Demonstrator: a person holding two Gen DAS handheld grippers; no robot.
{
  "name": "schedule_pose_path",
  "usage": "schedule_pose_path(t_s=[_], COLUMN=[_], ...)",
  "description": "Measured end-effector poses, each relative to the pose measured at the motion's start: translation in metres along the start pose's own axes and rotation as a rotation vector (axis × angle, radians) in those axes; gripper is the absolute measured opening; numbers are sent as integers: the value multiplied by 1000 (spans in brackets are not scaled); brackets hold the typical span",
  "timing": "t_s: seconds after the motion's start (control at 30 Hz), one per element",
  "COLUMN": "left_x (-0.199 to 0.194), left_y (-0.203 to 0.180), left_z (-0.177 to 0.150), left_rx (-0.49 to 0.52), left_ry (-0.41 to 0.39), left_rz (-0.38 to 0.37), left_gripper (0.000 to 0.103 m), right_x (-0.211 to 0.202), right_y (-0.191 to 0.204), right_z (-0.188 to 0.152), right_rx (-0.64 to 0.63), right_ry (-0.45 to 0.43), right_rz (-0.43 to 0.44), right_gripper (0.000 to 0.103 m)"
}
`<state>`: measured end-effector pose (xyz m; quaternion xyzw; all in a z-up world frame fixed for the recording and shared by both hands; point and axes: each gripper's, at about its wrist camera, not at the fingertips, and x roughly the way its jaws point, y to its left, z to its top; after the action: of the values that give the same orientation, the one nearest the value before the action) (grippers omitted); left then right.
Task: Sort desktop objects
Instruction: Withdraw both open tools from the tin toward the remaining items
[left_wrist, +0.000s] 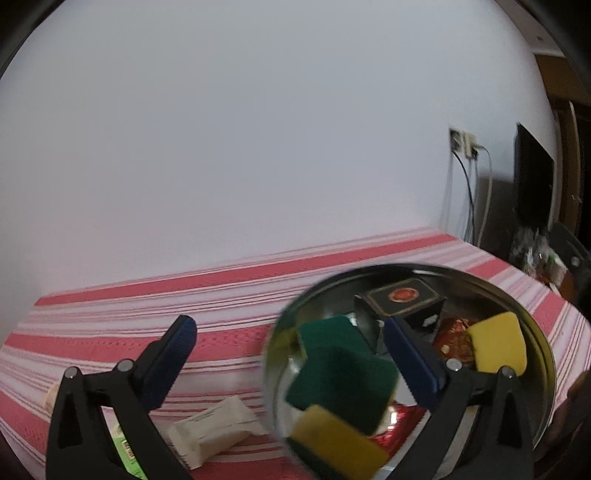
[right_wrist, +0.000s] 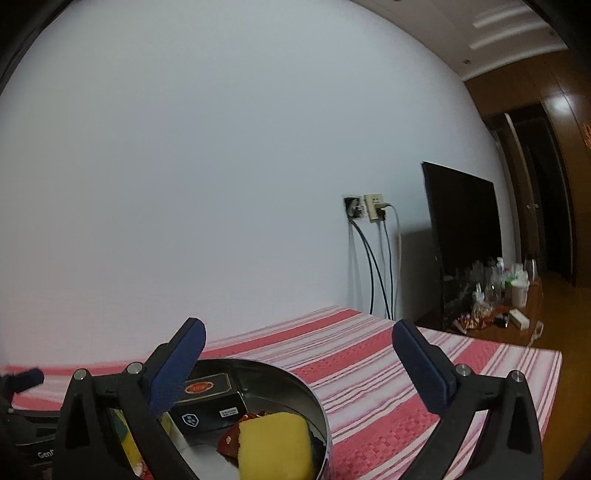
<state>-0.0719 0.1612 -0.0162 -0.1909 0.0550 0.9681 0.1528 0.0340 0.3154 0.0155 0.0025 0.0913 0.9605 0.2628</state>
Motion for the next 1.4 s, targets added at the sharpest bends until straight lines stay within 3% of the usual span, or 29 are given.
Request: schedule_pose_path(t_s=[0.17,0.27,0.8,1.4], left_x=[-9,-12,-17,-33], left_y=[31,44,73,139], left_z=[-1,-3,-19,-31], left_rx=[-62,-80,-73,-148], left_ry=[-47,-61,-59,-50], left_rz=[61,93,172,233], left_gripper=[102,102,102,102], right_x=[-28,-38,-52,-69], right_y=[5,16,67,127], right_z=[-1,-5,-15,-26], right_rx=[65,96,66,12], right_ry=[-139,-180,-143,-102], right_rz=[-6,14,116,262], right_gripper=[102,102,102,102])
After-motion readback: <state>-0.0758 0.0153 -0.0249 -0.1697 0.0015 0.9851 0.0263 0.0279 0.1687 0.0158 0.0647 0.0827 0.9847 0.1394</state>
